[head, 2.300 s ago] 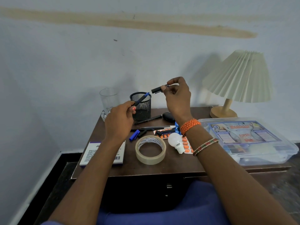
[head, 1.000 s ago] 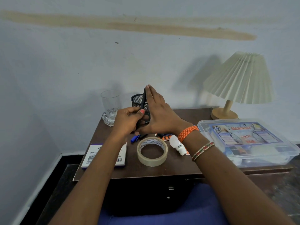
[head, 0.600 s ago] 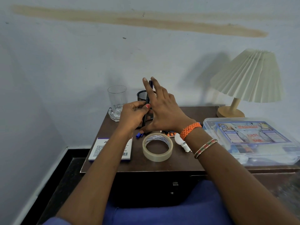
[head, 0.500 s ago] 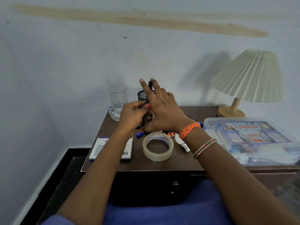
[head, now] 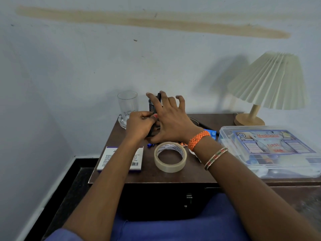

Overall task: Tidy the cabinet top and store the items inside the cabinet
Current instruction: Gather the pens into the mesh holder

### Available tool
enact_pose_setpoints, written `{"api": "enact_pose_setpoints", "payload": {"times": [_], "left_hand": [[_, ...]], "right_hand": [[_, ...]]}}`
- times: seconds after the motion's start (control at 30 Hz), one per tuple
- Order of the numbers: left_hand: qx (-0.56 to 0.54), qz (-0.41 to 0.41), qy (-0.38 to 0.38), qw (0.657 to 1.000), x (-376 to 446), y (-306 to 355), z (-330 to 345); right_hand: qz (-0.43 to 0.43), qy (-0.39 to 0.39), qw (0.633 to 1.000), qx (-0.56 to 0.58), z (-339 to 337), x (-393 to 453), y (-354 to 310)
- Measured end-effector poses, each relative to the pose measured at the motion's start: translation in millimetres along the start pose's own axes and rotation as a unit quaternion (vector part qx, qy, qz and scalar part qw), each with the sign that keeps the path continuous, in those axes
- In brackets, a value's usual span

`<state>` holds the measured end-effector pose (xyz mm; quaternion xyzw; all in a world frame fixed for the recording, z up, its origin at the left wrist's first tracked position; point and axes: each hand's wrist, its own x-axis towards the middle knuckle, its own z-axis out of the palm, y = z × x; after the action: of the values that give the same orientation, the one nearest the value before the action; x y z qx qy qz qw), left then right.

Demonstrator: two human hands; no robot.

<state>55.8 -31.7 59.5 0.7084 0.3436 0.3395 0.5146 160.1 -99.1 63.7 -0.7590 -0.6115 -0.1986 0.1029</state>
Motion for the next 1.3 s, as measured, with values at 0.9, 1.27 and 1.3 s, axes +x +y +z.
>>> {"api": "enact_pose_setpoints", "payload": {"times": [0.9, 1.27, 1.3], "left_hand": [[-0.005, -0.011, -0.095, 0.995, 13.2, -24.6, -6.8], [0.049, 0.029, 0.011, 0.998, 25.1, -27.8, -7.9], [0.055, 0.035, 0.021, 0.998, 27.2, -29.8, -8.6]], "right_hand": [[0.269, 0.303, 0.720, 0.563, -24.8, 10.6, 33.3], [0.199, 0.359, 0.828, 0.382, -10.3, 75.2, 56.8], [0.185, 0.327, 0.852, 0.364, -3.9, 78.3, 56.9]]}}
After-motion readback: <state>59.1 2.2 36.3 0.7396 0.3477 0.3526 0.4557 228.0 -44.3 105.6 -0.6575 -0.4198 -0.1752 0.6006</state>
